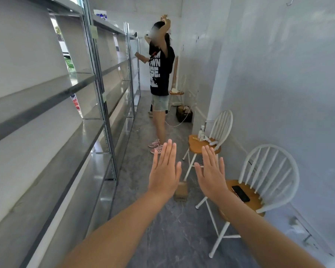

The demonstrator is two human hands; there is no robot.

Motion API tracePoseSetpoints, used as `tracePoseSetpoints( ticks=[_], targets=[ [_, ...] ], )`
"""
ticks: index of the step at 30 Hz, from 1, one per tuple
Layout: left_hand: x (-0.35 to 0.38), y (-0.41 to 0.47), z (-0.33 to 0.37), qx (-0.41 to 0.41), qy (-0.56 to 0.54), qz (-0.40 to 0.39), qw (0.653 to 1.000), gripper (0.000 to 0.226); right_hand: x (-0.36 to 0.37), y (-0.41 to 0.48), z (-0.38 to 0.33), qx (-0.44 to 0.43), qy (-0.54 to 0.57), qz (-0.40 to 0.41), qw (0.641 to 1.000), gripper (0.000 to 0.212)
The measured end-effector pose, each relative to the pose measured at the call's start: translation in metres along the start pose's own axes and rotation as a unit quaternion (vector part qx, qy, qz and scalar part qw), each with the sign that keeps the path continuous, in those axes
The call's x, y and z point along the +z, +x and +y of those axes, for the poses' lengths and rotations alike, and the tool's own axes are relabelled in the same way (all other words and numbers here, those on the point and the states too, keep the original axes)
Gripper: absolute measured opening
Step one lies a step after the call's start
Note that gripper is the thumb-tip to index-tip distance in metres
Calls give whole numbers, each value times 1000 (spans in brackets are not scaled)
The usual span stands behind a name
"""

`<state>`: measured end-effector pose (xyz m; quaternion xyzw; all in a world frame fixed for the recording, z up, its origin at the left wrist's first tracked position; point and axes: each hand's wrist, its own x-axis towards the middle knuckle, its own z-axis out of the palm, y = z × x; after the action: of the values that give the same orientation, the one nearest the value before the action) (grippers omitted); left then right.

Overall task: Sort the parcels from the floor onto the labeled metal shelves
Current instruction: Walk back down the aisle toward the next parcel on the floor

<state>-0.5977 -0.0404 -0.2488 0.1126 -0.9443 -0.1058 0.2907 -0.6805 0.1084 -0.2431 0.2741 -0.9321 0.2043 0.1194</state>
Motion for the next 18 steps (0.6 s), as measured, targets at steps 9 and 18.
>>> tracePoseSetpoints(
  ticks=[9,18],
  targets=[
    [8,11,-16,-5,-1,-12,1000,66,17,17,-3,-1,3,-8,1000,63],
    [31,45,-12,-7,6,-8,1000,61,29,59,17,-7,-1,-5,1000,62]
  ],
)
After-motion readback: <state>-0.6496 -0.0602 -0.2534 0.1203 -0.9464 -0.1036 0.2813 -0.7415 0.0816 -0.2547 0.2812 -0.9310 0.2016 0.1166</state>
